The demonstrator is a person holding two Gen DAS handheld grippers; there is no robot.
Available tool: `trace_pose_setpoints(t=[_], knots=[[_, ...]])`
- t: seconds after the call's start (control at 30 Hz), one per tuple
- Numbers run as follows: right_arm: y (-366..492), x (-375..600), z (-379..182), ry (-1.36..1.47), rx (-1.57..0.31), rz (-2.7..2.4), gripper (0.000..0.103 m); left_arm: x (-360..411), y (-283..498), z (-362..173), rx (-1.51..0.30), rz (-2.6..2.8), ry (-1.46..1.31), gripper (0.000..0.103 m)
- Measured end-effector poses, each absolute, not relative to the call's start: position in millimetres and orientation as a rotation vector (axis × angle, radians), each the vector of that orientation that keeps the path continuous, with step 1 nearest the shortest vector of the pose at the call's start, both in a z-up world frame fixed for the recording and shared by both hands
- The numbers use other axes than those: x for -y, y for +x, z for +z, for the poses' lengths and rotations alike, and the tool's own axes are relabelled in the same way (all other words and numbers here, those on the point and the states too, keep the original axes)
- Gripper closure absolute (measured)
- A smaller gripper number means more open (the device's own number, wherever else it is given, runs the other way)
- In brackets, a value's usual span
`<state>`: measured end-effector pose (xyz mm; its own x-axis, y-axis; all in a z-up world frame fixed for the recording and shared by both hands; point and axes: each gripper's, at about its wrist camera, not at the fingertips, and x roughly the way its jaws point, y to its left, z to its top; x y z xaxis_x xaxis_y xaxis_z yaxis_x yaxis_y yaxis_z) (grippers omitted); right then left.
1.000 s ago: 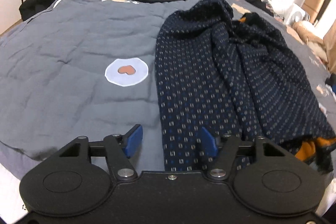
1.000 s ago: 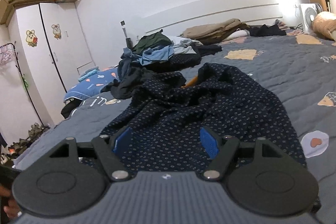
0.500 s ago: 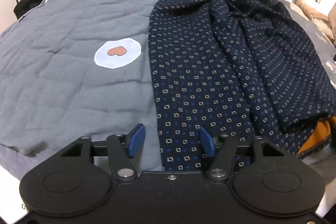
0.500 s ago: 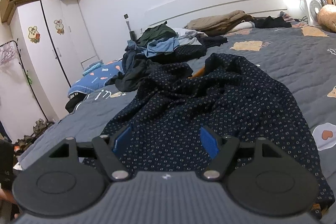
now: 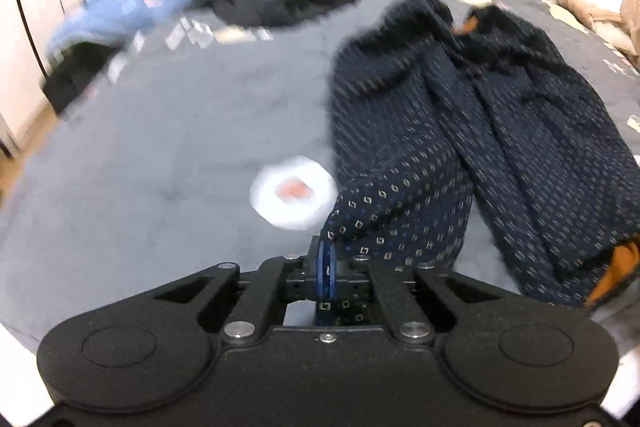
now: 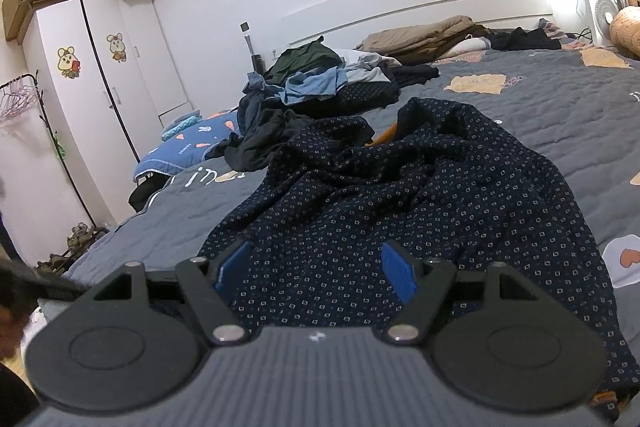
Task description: Fold clothes
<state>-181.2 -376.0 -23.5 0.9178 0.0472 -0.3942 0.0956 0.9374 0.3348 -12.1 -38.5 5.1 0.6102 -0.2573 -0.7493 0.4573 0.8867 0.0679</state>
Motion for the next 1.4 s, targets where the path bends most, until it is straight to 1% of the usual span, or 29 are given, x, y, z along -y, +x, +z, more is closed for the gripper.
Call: trace_pose_setpoints(t=[0.33,0.4,0.47,0.5,0.53,0.57,0.67,0.73,0.77,0.9,1.03,1.2,1.33,1.4], knots=[[-179.7,380.9,-22.6,0.389,-0.411,-0.023,0.031,-43.5,48.1,86.7,-0.668,-0.134,0.358,0.100],[-179.4,383.2,-22.5,0.395,-0.409,-0.025,0.031,-60.9,62.4,92.8,-0.666,-0.067,0.360,0.100],[-177.8,385.1,-23.0,0.405,-0.411,-0.028,0.031,-68.1,74.4,87.7,-0.668,-0.008,0.384,0.100],[-177.0,385.6,-23.2,0.407,-0.412,-0.028,0.031,-68.4,77.8,81.9,-0.681,-0.002,0.395,0.099],[-176.7,385.3,-23.3,0.405,-0.414,-0.026,0.031,-68.1,80.6,75.4,-0.698,-0.001,0.406,0.096],[-176.5,384.9,-23.4,0.403,-0.416,-0.023,0.031,-63.7,79.3,67.3,-0.711,0.001,0.421,0.095],[-175.6,383.9,-23.6,0.397,-0.422,-0.015,0.031,-49.0,61.5,52.5,-0.704,-0.038,0.424,0.084],[-176.3,383.9,-22.8,0.396,-0.421,-0.015,0.031,-38.2,44.7,49.7,-0.673,-0.081,0.403,0.062],[-177.0,385.1,-22.3,0.399,-0.420,-0.019,0.031,-28.3,33.4,49.4,-0.651,-0.116,0.384,0.059],[-181.3,392.3,-20.5,0.401,-0.419,-0.044,0.031,22.0,-19.3,42.1,-0.597,-0.328,0.345,0.059],[-191.5,403.6,-16.9,0.397,-0.414,-0.087,0.031,79.1,-80.8,19.7,-0.584,-0.540,0.296,0.059],[-210.8,419.3,-15.5,0.386,-0.414,-0.146,0.031,134.8,-139.7,-18.7,-0.586,-0.725,0.350,0.059],[-225.8,428.7,-19.4,0.369,-0.429,-0.173,0.031,156.6,-164.2,-48.6,-0.573,-0.774,0.446,0.059],[-231.9,431.3,-22.6,0.351,-0.443,-0.181,0.031,164.7,-169.1,-54.8,-0.564,-0.770,0.466,0.059]])
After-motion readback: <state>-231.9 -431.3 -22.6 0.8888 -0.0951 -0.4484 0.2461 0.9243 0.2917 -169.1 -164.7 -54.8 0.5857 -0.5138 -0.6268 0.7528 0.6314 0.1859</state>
